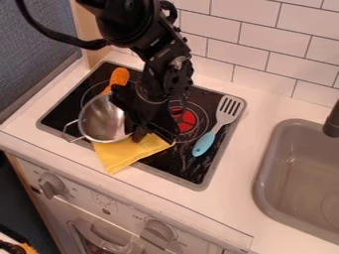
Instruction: Take the silver pot and put it in the upper part of the right burner
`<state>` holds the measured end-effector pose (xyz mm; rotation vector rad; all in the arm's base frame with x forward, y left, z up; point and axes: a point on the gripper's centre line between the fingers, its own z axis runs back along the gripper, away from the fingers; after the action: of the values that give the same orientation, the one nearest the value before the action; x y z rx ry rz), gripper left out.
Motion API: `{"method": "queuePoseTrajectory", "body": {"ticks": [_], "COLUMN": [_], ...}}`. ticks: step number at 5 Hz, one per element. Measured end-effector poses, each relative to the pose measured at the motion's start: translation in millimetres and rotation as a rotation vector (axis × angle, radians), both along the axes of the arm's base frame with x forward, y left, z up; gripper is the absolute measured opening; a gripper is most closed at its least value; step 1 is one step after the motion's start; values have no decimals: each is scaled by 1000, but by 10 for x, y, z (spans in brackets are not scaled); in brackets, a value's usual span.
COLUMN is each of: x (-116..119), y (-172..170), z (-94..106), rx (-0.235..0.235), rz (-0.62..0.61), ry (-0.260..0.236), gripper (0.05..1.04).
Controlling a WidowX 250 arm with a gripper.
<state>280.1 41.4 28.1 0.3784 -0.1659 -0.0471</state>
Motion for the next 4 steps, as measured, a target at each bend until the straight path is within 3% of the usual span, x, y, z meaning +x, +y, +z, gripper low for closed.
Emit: {"method": "queuePoseTrajectory", "body": {"ticks": [2,4], "x": [-13,292], "y": [72,-130], "z": [131,523], "rx": [96,120], "rz": [0,-135], "ry": [27,-52], "gripper": [72,72]}}
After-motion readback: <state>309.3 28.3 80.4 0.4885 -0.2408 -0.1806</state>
